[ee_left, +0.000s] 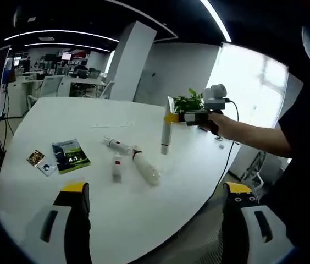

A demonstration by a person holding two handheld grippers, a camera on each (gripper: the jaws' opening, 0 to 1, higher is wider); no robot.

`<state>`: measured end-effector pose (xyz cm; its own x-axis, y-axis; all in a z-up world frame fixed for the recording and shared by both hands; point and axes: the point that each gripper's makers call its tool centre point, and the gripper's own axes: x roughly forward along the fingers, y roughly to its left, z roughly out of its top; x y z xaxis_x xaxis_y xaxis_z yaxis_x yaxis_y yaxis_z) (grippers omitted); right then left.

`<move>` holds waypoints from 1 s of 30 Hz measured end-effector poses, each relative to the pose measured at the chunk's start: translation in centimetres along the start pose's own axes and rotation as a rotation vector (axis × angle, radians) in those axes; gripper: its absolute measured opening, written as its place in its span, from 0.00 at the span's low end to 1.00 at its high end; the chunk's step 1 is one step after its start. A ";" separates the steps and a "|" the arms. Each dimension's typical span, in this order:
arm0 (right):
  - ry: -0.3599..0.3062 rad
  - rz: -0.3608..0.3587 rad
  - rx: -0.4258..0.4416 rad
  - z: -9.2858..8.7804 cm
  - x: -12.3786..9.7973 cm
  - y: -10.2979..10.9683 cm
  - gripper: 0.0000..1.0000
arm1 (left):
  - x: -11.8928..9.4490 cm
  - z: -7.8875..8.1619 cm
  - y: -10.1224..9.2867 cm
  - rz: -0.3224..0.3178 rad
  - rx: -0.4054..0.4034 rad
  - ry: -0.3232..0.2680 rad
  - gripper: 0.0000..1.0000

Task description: Arrange the skincare products in the storage area until every visible bottle or jar stands upright without overlapping.

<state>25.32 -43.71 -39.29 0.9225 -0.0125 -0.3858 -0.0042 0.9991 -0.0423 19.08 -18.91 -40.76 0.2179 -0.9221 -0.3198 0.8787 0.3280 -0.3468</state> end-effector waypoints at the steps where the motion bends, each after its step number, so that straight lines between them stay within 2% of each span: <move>1: -0.014 0.011 -0.020 0.3 -0.6 1.1 0.20 | 0.1 1.0 -0.5 -0.016 -0.010 -0.026 0.93; 5: -0.050 0.062 -0.103 0.9 -2.9 5.3 0.20 | 0.5 3.6 -1.6 -0.058 -0.035 -0.099 0.91; 7: -0.047 0.076 -0.112 0.6 -3.5 6.6 0.20 | 0.6 4.4 -2.1 -0.070 -0.033 -0.119 0.87; 13: -0.053 0.149 -0.166 -0.6 -5.3 11.3 0.20 | 1.2 4.7 -3.6 -0.085 -0.014 -0.125 0.80; 15: -0.059 0.175 -0.169 -0.7 -5.9 12.8 0.20 | 1.3 5.2 -4.1 -0.092 -0.011 -0.155 0.76; 17: -0.061 0.205 -0.175 -0.9 -6.4 14.2 0.20 | 1.6 5.5 -4.5 -0.094 -0.009 -0.158 0.70; 20: -0.062 0.225 -0.185 -1.0 -6.9 15.6 0.20 | 2.1 6.0 -4.9 -0.097 -0.005 -0.157 0.58; 23: -0.071 0.249 -0.198 -0.9 -7.4 16.9 0.20 | 2.8 6.5 -5.0 -0.083 0.066 -0.142 0.52; 26: -0.087 0.266 -0.234 -0.5 -7.8 18.2 0.21 | 3.2 6.5 -5.1 -0.082 0.074 -0.117 0.43; 28: -0.094 0.270 -0.262 -0.2 -8.0 18.8 0.21 | 3.2 6.7 -5.3 -0.074 0.077 -0.117 0.34; 30: -0.102 0.273 -0.269 -0.1 -8.2 19.2 0.21 | 3.1 6.9 -5.4 -0.073 0.089 -0.128 0.30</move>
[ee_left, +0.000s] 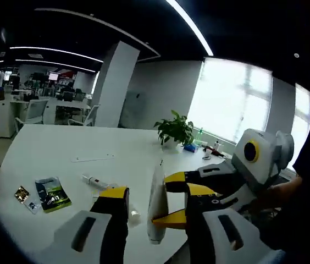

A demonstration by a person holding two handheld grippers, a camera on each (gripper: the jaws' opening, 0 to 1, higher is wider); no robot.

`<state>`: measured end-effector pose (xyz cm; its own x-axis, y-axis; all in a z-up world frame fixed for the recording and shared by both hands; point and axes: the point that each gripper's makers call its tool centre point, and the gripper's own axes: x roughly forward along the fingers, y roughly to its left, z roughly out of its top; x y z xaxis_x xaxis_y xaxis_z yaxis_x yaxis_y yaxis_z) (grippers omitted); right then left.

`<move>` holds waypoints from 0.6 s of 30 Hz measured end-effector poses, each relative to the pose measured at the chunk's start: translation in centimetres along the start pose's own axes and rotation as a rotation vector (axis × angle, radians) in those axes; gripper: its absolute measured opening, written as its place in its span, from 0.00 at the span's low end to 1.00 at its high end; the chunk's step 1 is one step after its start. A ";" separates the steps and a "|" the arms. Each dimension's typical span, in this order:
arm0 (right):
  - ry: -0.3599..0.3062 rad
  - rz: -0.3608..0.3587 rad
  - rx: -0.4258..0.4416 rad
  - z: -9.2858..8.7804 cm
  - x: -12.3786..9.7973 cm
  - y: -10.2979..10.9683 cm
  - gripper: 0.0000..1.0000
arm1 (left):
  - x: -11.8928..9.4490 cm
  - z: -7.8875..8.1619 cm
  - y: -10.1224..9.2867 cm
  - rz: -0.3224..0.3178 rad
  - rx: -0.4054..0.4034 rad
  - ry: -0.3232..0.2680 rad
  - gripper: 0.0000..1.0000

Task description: Arrange the skincare products in the storage area until every visible bottle or jar stands upright without overlapping.

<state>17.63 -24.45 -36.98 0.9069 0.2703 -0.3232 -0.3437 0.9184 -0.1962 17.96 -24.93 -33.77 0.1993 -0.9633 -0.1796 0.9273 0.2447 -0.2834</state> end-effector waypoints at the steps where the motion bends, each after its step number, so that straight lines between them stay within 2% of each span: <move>1: -0.001 0.005 -0.003 0.1 -0.1 0.2 0.21 | -0.1 0.1 0.1 0.003 0.008 -0.002 0.27; 5: -0.013 0.011 -0.005 0.6 -0.2 0.6 0.21 | -0.2 -0.1 0.1 0.028 0.061 0.003 0.15; 10: -0.019 0.003 -0.004 0.9 -0.4 0.5 0.21 | -0.3 0.5 -0.6 0.054 0.145 -0.034 0.10; 13: -0.029 -0.001 -0.004 1.2 -0.7 0.5 0.22 | -0.4 0.7 -0.9 0.049 0.127 -0.036 0.09; 15: -0.045 0.000 0.010 1.5 -0.8 0.6 0.23 | -0.7 1.1 -0.9 0.053 0.114 -0.069 0.08; 18: -0.081 0.036 0.014 1.8 -0.9 1.0 0.25 | -1.0 1.3 -0.9 0.041 0.110 -0.071 0.07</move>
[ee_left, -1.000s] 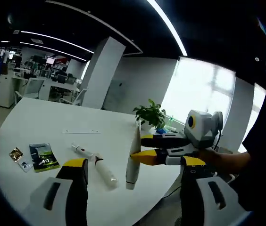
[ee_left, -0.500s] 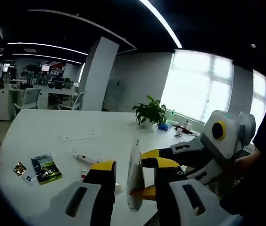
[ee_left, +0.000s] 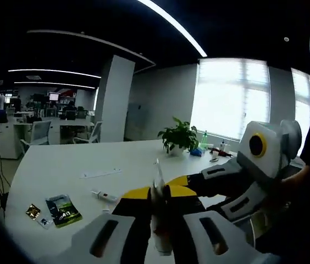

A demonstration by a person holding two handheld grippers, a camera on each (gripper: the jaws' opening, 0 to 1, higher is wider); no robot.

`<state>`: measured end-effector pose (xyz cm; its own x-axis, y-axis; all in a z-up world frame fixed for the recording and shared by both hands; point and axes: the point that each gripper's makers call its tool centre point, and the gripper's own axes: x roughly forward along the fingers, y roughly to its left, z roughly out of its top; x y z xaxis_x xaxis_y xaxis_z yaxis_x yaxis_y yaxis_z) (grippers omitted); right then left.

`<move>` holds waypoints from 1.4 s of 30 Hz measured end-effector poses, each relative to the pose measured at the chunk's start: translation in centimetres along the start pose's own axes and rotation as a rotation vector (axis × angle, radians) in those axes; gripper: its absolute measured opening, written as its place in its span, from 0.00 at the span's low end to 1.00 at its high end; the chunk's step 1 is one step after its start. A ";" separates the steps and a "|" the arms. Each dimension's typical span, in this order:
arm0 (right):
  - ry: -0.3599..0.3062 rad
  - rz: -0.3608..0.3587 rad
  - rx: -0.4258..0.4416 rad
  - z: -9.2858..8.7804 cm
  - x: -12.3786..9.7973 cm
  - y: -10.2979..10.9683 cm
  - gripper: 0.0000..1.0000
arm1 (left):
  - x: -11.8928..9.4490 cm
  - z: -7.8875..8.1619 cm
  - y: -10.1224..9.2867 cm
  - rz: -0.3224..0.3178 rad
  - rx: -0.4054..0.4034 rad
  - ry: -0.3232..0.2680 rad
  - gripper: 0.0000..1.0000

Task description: Arrange the skincare products in the storage area until every visible bottle or jar stands upright without overlapping.

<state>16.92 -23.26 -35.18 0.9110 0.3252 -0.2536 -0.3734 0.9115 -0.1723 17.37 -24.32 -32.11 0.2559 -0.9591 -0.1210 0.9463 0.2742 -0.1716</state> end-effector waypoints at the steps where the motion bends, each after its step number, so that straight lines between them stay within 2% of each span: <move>1: -0.006 0.015 0.014 0.0 -0.1 0.2 0.25 | -0.1 -0.2 -0.1 -0.014 -0.003 0.010 0.07; 4: -0.039 0.090 0.115 0.2 -0.6 0.8 0.24 | -0.5 -0.5 -0.3 -0.062 -0.023 0.031 0.06; 6: -0.058 0.122 0.123 0.6 -1.2 0.8 0.25 | -0.8 -0.5 -0.3 -0.064 0.014 0.040 0.06; 8: -0.066 0.160 0.138 0.6 -1.5 1.1 0.29 | -1.0 -0.2 -0.4 -0.094 0.008 0.041 0.06; 9: -0.072 0.172 0.138 0.6 -1.6 1.0 0.33 | -1.2 0.2 -0.7 -0.126 -0.012 0.027 0.06; 10: -0.078 0.219 0.150 0.5 -1.7 1.3 0.34 | -1.3 0.6 -1.3 -0.162 -0.021 0.018 0.06; 12: -0.082 0.250 0.147 0.2 -2.0 1.0 0.33 | -1.4 1.5 -1.8 -0.199 0.005 0.006 0.06; 15: -0.092 0.331 0.194 0.5 -2.7 1.5 0.35 | -1.6 2.2 -2.7 -0.293 0.052 0.013 0.06; 17: -0.103 0.360 0.200 0.9 -3.2 1.3 0.36 | -1.8 2.4 -3.8 -0.368 0.089 0.023 0.06; 18: -0.099 0.408 0.199 1.1 -3.6 1.8 0.35 | -1.9 2.3 -4.4 -0.407 0.101 0.034 0.06; 19: -0.088 0.448 0.190 1.2 -4.1 2.0 0.33 | -1.8 2.2 -4.6 -0.423 0.116 0.042 0.06; 21: -0.077 0.482 0.138 1.1 -4.7 2.0 0.31 | -1.8 2.0 -5.6 -0.475 0.130 0.063 0.06; 23: -0.061 0.515 0.139 0.9 -5.0 2.2 0.30 | -1.6 2.0 -6.4 -0.508 0.133 0.064 0.06; 25: -0.060 0.549 0.146 0.8 -5.0 2.4 0.27 | -1.6 1.9 -7.0 -0.534 0.131 0.067 0.06; 30: -0.042 0.572 0.130 0.4 -5.0 3.3 0.20 | -1.6 1.9 -8.2 -0.580 0.125 0.068 0.06; 33: -0.042 0.592 0.117 0.4 -5.3 3.6 0.13 | -1.7 2.0 -8.6 -0.593 0.114 0.065 0.06; 37: -0.046 0.595 0.118 0.2 -5.4 3.6 0.11 | -1.8 1.8 -9.0 -0.598 0.105 0.068 0.06; 39: -0.054 0.591 0.069 0.0 -5.4 3.7 0.10 | -1.9 1.6 -9.1 -0.602 0.110 0.073 0.06; 42: -0.055 0.600 0.078 -0.1 -5.5 3.8 0.07 | -1.9 1.5 -9.0 -0.601 0.108 0.079 0.07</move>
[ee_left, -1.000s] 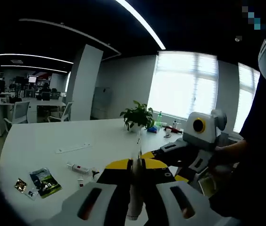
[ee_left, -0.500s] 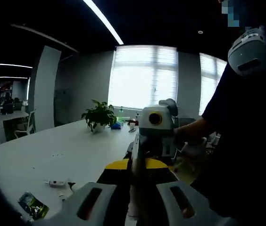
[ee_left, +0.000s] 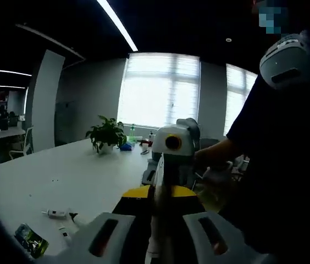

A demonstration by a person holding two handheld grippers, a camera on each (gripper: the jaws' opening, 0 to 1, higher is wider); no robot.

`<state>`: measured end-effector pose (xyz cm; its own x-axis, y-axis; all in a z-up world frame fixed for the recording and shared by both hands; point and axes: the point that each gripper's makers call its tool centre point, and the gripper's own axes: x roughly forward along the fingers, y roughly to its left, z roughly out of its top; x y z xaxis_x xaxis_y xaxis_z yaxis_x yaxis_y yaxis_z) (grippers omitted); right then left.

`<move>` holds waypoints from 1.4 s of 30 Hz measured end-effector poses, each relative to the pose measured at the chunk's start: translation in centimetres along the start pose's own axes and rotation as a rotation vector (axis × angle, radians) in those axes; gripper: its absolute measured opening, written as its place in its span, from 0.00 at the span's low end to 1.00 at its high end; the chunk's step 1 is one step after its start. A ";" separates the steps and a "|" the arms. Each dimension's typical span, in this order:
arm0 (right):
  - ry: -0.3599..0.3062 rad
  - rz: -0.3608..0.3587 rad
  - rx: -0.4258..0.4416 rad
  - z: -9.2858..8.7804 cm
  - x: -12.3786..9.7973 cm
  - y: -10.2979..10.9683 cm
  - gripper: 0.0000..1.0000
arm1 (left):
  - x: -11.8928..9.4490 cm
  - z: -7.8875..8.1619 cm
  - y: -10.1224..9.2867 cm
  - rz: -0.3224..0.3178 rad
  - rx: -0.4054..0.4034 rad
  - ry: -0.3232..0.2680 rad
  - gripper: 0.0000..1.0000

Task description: Arrange the skincare products in the storage area until every visible bottle or jar stands upright without overlapping.

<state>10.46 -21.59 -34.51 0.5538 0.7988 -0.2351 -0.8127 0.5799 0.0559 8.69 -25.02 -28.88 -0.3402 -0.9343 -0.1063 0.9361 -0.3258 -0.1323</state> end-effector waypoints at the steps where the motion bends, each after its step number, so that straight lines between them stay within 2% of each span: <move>1: -0.003 0.005 0.003 0.0 0.0 0.2 0.06 | 0.0 0.0 -0.1 -0.003 -0.004 0.000 0.08; 4: -0.012 0.010 0.016 -0.4 -0.2 0.0 0.03 | 0.0 -0.2 -0.1 -0.001 0.002 -0.004 0.11; 8: -0.019 -0.001 0.034 -1.2 0.0 -0.4 0.02 | 0.2 -0.8 0.7 0.046 -0.005 -0.041 0.15; 11: -0.026 -0.009 0.054 -1.9 0.2 -1.0 0.02 | 0.4 -1.6 1.2 0.070 -0.044 -0.056 0.25; 13: -0.030 -0.017 0.061 -2.5 0.2 -1.5 0.02 | 0.3 -2.2 1.8 0.100 -0.048 -0.047 0.32; 16: -0.023 -0.032 0.047 -3.5 0.3 -2.5 0.02 | 0.1 -3.6 2.6 0.138 -0.059 -0.020 0.37; 19: -0.007 -0.072 0.037 -4.8 0.4 -3.9 0.02 | -0.7 -4.7 4.3 0.227 -0.097 -0.027 0.47; 22: 0.008 -0.082 0.042 -6.3 0.4 -5.3 0.03 | -1.5 -5.5 5.8 0.320 -0.128 -0.040 0.63; 25: 0.010 -0.089 0.047 -7.2 0.6 -6.5 0.03 | -2.4 -6.3 6.7 0.379 -0.154 -0.052 0.69; 29: 0.011 -0.102 0.061 -8.8 1.0 -8.4 0.03 | -4.2 -7.7 8.8 0.488 -0.166 -0.048 0.82; 32: 0.012 -0.113 0.078 -10.2 1.3 -10.1 0.03 | -5.1 -8.7 9.6 0.552 -0.179 -0.046 0.91; 36: 0.018 -0.119 0.080 -11.9 1.5 -12.1 0.02 | -6.1 -10.6 10.4 0.624 -0.193 -0.015 0.99; 39: 0.024 -0.112 0.076 -12.8 2.1 -13.0 0.02 | -6.5 -11.7 10.3 0.637 -0.200 0.005 0.99; 42: 0.028 -0.105 0.074 -13.6 2.7 -13.5 0.02 | -7.1 -12.7 10.6 0.684 -0.185 0.048 0.99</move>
<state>20.45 -29.48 -49.06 0.6293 0.7285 -0.2706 -0.7341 0.6715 0.1005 19.92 -19.96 -42.06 0.3112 -0.9117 -0.2683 0.9121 0.3658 -0.1852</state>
